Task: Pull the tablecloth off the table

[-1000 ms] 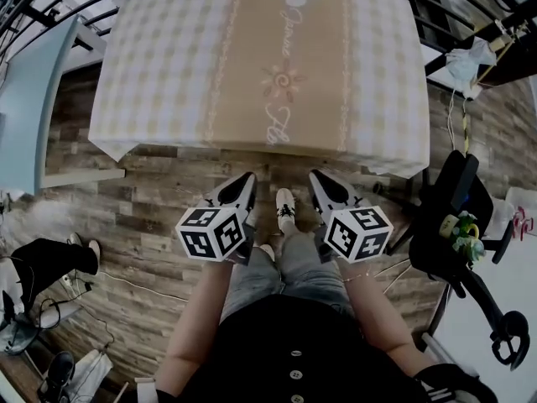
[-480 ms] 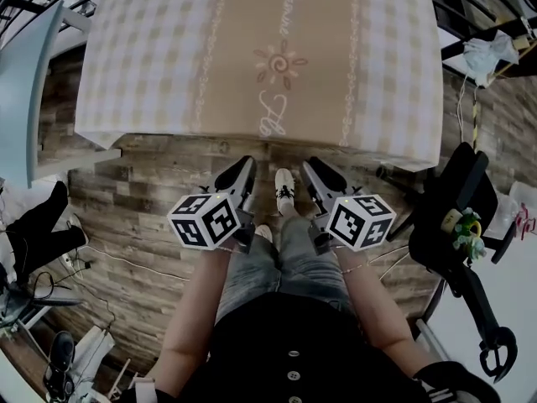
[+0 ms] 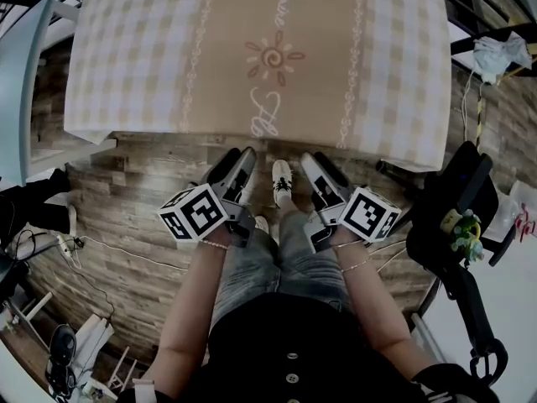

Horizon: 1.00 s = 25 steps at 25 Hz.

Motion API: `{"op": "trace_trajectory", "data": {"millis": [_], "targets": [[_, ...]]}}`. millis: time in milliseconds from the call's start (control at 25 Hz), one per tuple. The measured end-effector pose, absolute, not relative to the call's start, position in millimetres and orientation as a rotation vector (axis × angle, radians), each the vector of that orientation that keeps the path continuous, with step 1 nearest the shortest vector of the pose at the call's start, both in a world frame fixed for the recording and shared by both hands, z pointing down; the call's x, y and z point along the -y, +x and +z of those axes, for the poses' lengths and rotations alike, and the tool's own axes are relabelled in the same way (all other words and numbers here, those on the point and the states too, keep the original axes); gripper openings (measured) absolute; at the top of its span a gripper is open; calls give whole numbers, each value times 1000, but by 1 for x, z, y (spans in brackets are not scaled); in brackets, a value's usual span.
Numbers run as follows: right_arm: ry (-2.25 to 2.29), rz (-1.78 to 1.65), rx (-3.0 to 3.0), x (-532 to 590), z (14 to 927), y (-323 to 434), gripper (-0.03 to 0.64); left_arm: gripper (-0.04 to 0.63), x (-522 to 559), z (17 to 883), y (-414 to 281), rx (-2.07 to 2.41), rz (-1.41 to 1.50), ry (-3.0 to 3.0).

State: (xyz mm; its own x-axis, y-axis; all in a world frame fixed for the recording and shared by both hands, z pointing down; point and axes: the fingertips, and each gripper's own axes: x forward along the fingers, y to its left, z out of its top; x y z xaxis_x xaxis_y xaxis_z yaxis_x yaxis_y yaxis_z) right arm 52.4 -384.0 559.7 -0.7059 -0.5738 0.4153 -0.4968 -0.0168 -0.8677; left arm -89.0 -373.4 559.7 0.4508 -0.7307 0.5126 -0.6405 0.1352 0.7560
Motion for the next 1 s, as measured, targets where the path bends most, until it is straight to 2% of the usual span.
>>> {"op": "trace_trajectory", "data": {"millis": [120,280,640,1000], "targets": [[-1153,-1876,-2071,395,563,55,230,241,381,565,-92,1255,-151,1488],[-1149,-1913,-1986,402,568,56,248,281,389,569,-89,1232,-223,1416],[-1225,-1996,-1841,410,583,59,247,290,405,576,-88,1225,-219,1392],[-1326,-1926,-1836,416,586,62,244,288,411,583,-88,1219,-188,1387]]}}
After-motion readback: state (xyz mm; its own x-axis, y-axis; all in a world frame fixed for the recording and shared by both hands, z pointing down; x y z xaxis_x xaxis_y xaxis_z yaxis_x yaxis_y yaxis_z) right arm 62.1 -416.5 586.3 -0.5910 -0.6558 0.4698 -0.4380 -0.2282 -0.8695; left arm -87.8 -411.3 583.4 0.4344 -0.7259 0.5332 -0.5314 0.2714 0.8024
